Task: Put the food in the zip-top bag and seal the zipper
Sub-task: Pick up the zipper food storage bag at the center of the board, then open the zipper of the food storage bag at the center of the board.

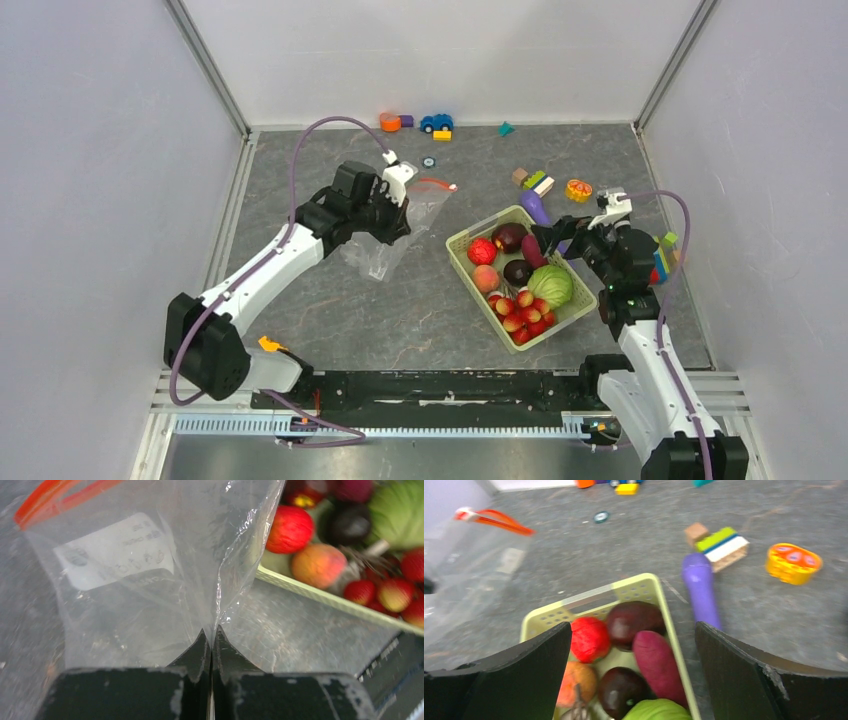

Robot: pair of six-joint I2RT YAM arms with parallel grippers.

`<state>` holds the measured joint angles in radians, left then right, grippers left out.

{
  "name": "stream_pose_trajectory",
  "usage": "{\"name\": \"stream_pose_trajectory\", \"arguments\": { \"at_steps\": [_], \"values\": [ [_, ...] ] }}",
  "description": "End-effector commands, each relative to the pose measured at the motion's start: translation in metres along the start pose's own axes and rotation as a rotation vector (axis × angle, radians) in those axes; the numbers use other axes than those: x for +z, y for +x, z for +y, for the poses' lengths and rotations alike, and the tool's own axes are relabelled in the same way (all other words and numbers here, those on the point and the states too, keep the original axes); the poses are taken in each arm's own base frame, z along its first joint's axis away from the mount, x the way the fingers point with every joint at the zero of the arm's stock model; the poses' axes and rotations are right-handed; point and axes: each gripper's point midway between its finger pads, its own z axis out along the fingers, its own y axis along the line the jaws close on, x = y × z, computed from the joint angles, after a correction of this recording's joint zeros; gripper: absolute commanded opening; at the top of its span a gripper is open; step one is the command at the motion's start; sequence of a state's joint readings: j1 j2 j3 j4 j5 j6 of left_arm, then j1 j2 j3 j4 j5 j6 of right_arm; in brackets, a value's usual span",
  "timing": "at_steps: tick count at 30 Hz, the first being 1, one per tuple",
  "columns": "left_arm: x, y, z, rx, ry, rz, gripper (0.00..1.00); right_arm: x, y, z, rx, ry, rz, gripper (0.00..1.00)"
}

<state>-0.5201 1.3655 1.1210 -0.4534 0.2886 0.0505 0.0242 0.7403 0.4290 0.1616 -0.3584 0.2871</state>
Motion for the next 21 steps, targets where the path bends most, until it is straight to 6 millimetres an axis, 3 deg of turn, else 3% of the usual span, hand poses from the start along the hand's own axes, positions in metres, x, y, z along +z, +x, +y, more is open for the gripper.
{"name": "stream_pose_trajectory", "arguments": {
  "at_steps": [1,5,9,13,17,21],
  "values": [
    [-0.014,0.008,-0.047,0.183,0.287,-0.041,0.03,-0.001,-0.024,0.055,0.047,-0.297,-0.034,0.98],
    [-0.027,0.014,-0.082,0.279,0.411,-0.093,0.10,0.004,-0.018,0.070,0.172,-0.386,0.026,0.98],
    [-0.038,0.023,-0.114,0.371,0.493,-0.120,0.11,0.018,-0.003,0.076,0.207,-0.373,0.164,0.98],
    [-0.043,0.033,-0.127,0.432,0.513,-0.141,0.10,0.034,0.014,0.079,0.187,-0.310,0.299,0.98],
    [-0.049,0.038,-0.133,0.457,0.517,-0.145,0.09,0.043,0.014,0.086,0.248,-0.311,0.348,0.98],
    [-0.057,0.042,-0.141,0.501,0.529,-0.165,0.09,0.045,0.031,0.088,0.232,-0.272,0.492,0.98]
  ]
}}
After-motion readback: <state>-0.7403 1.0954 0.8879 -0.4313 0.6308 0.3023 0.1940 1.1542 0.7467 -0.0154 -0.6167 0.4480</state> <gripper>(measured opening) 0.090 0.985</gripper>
